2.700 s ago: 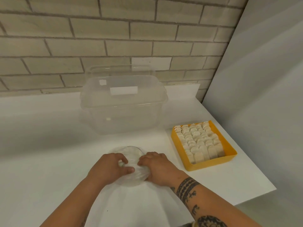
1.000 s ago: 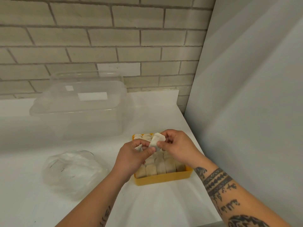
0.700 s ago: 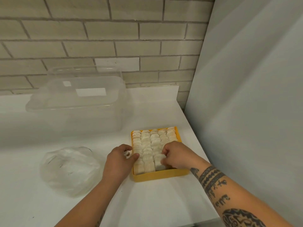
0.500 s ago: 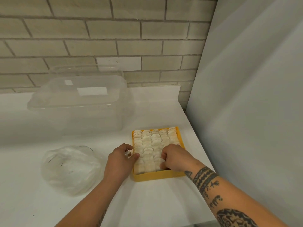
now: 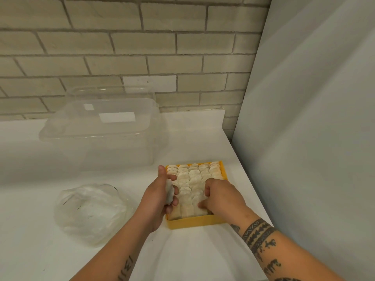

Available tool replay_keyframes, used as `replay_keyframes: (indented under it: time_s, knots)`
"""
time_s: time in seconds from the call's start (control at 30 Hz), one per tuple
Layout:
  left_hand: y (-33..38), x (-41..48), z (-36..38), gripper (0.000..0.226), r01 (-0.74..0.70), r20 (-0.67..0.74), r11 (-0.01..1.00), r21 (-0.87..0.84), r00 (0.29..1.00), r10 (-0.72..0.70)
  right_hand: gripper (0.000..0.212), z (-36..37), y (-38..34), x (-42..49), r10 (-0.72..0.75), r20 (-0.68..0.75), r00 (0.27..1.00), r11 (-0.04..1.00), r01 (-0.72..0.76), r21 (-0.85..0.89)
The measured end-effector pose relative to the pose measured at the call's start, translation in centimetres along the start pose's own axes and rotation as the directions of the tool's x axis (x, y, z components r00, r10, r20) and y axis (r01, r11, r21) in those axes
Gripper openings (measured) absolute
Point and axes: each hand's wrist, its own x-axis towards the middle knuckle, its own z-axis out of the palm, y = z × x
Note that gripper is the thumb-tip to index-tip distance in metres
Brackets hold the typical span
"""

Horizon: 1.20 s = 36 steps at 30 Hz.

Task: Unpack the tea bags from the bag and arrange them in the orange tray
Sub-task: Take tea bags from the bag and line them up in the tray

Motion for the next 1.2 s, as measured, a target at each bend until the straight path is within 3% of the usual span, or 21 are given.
replay_keyframes:
  time_s: [0.13,0.27,0.37,0.5,0.7,0.9,1.07,1.2]
  knots:
    - [0.4,0.0,0.7,0.089,0.113,0.119,0.979,-0.171,0.989,-0.093,0.016,-2.0,-1.6,-0.6,-0.154,-0.113,0.982,0.908,0.185,0.375]
    - [0.7,-0.3,1.7,0.096,0.124,0.221,0.988,-0.091,0.97,-0.101,0.019,-2.9,-3.1,-1.3,-0.209,-0.128,0.97,0.822,0.245,0.514]
    - [0.7,-0.7,2.2,0.098,0.085,0.29,0.996,-0.005,0.954,-0.08,0.006,-2.7,-3.1,-1.2,-0.246,-0.067,0.967,0.854,0.249,0.458]
    - [0.2,-0.8,2.2,0.095,0.031,0.339,0.999,0.03,0.94,-0.039,0.009,-3.1,-2.4,-1.3,-0.238,-0.092,0.967,0.829,0.252,0.5]
    - [-0.3,-0.8,2.0,0.033,-0.25,0.253,0.913,0.323,0.952,0.171,0.007,-5.5,-0.9,-0.5,-0.22,-0.138,0.966,0.877,0.258,0.406]
    - [-0.6,-1.1,2.7,0.03,-0.299,0.128,0.894,0.332,0.954,0.272,0.014,-5.1,-0.1,-0.2,-0.253,-0.071,0.965,0.841,0.256,0.477]
    - [-1.2,-0.3,1.8,0.009,-0.266,0.013,0.874,0.408,0.958,0.285,0.015,-5.1,1.2,0.3,-0.198,-0.104,0.975,0.932,0.22,0.287]
    - [-1.7,0.0,1.2,0.008,-0.245,-0.043,0.858,0.452,0.954,0.296,0.016,-4.6,2.0,0.5,-0.176,0.117,0.977,0.984,0.177,0.005]
